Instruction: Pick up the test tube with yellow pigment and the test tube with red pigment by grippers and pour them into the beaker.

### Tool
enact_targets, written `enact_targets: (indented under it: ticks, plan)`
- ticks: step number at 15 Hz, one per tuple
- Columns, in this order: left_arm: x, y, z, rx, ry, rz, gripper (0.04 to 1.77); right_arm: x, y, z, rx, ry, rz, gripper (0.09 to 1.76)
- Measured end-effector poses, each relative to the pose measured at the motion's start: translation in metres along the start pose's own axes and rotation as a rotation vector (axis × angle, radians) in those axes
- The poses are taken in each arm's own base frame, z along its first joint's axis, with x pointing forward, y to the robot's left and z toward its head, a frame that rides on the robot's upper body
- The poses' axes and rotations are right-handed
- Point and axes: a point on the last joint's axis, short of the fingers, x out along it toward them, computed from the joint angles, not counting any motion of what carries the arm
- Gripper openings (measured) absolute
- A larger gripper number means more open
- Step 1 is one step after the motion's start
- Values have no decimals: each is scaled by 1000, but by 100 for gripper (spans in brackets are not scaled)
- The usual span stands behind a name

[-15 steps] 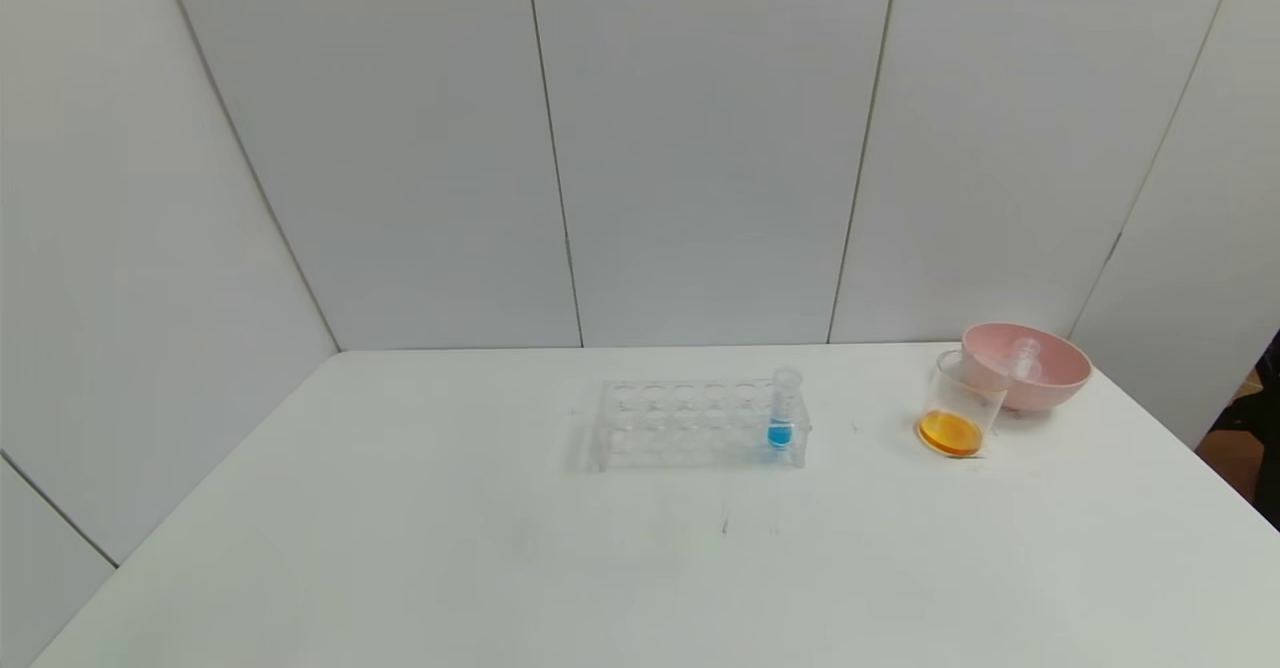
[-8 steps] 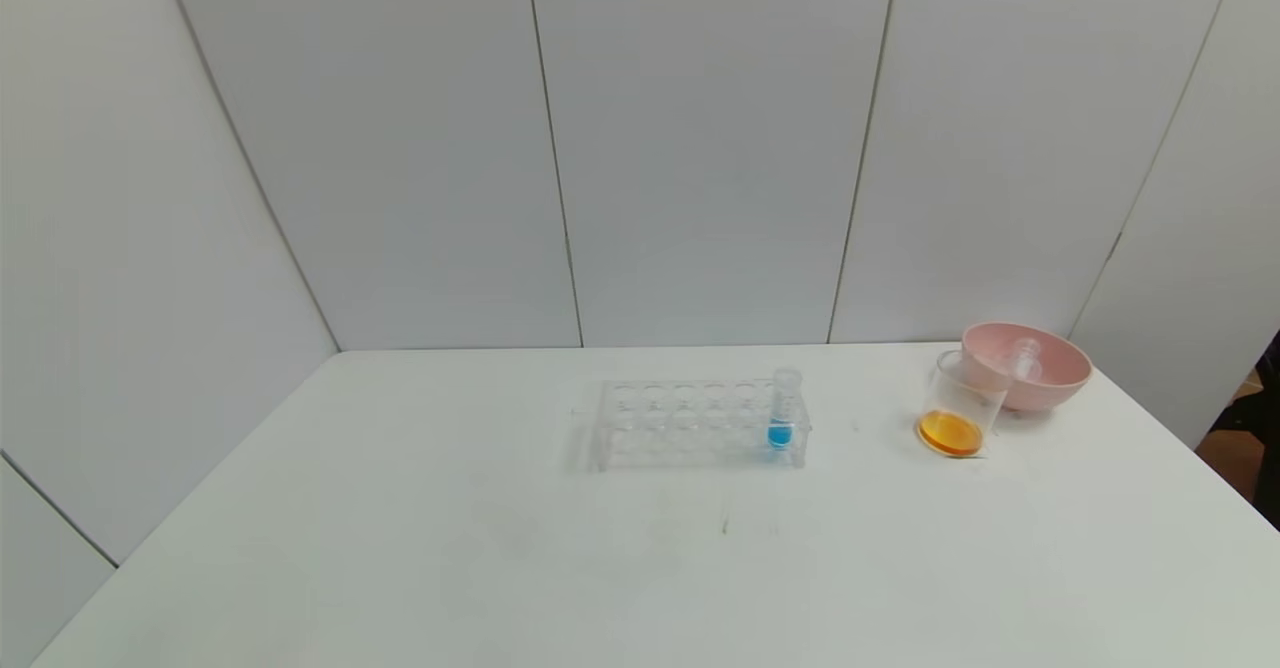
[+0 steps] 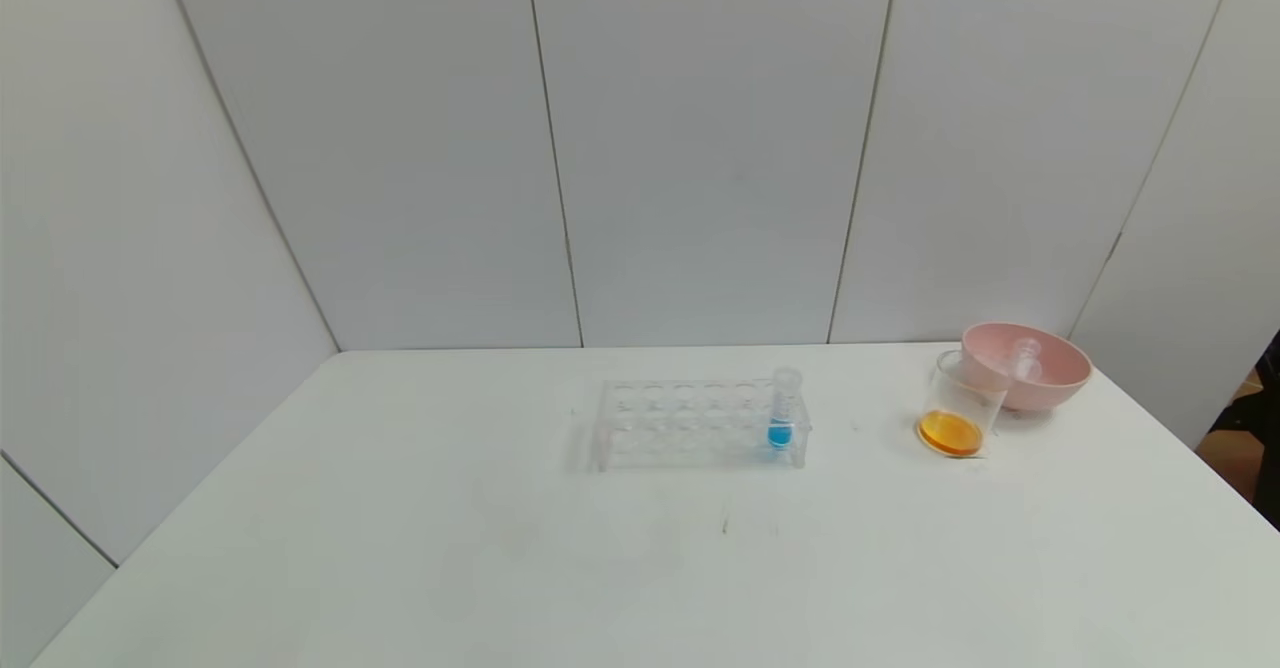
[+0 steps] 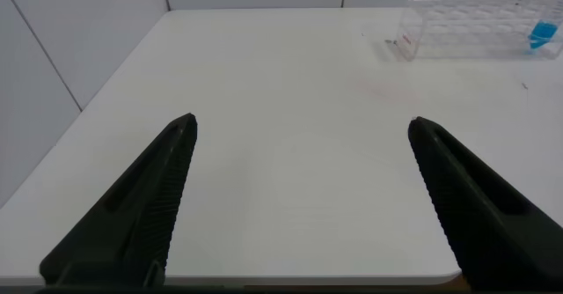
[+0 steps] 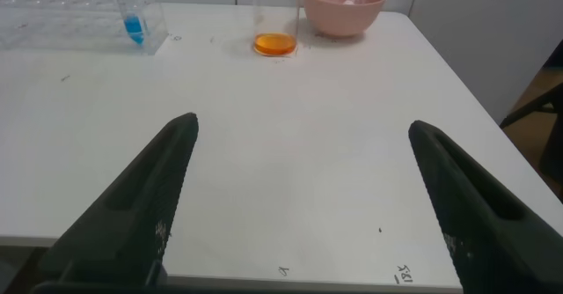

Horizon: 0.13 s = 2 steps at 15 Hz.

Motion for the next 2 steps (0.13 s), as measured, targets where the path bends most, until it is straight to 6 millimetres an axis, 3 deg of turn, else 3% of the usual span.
enact_targets:
  ticks: [2]
  plan:
    - [0, 0, 0, 0, 0, 0, 172, 0, 0, 0, -1, 1, 1, 171]
